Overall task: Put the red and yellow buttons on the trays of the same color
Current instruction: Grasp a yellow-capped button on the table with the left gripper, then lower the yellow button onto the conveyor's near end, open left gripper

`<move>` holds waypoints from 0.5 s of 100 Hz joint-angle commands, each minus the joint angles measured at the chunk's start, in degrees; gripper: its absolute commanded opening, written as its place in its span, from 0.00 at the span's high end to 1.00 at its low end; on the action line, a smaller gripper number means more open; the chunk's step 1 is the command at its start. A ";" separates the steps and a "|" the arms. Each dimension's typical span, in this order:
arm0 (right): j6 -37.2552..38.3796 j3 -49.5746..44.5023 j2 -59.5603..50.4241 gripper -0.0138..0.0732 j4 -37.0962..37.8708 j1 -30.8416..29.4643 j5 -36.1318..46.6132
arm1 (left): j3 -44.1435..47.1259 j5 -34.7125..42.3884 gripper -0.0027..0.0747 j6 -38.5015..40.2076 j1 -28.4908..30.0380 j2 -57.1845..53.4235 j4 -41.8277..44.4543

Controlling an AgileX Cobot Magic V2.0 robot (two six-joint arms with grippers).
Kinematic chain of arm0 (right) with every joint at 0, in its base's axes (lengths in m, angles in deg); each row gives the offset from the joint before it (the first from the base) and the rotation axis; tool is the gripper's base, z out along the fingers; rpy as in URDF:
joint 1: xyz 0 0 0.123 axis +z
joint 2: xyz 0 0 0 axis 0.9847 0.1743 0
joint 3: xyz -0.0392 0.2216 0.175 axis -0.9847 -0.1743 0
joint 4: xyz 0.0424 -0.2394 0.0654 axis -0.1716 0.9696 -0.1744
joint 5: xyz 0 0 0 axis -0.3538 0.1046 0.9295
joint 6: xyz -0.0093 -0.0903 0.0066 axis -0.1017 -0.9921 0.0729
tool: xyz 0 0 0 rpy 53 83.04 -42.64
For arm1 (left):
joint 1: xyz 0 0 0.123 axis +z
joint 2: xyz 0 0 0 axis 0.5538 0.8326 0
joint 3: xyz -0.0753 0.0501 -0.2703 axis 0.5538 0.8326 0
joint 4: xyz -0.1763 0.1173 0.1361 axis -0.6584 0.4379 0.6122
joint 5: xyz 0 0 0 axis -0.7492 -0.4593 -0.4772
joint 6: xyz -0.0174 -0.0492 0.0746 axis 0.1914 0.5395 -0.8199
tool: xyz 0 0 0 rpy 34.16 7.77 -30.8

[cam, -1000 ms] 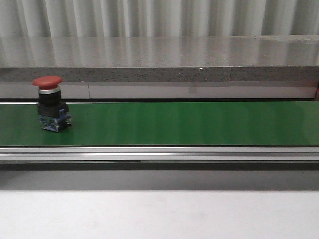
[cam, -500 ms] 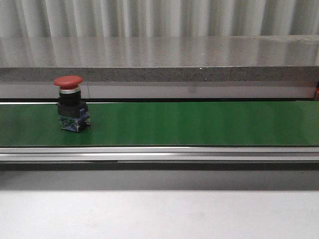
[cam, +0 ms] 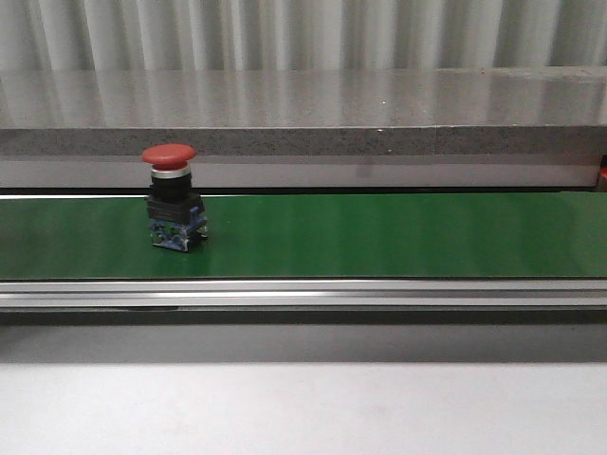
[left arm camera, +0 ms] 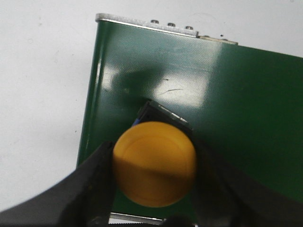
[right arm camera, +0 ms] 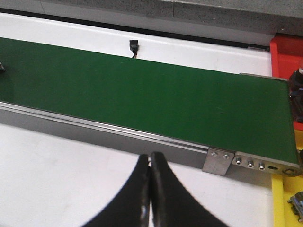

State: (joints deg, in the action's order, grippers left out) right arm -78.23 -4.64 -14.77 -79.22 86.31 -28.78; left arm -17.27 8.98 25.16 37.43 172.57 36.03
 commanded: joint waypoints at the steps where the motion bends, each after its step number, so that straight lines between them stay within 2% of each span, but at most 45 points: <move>1: -0.54 1.52 0.57 0.92 -0.03 0.01 3.71 | -1.17 2.15 0.49 -0.19 -0.33 -2.32 -0.92; 10: -0.54 1.52 0.57 0.92 -0.03 0.01 3.71 | -1.17 2.15 0.32 -0.27 -0.33 -2.05 -1.56; 17: -0.54 1.52 0.57 0.92 -0.03 0.01 3.71 | -1.17 2.46 0.24 -0.27 -0.33 -1.94 -2.36; 27: -0.54 1.52 0.57 0.92 -0.03 0.01 3.71 | -1.17 3.51 0.23 -1.78 -0.33 -1.94 -5.73; 50: -0.54 1.52 0.57 0.92 -0.03 0.01 3.71 | -1.17 6.03 0.23 -10.01 -0.33 -3.48 -20.00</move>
State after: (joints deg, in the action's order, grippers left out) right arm -78.23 -4.64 -14.77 -79.22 86.31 -28.78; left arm -17.27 12.31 18.05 37.43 172.67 21.83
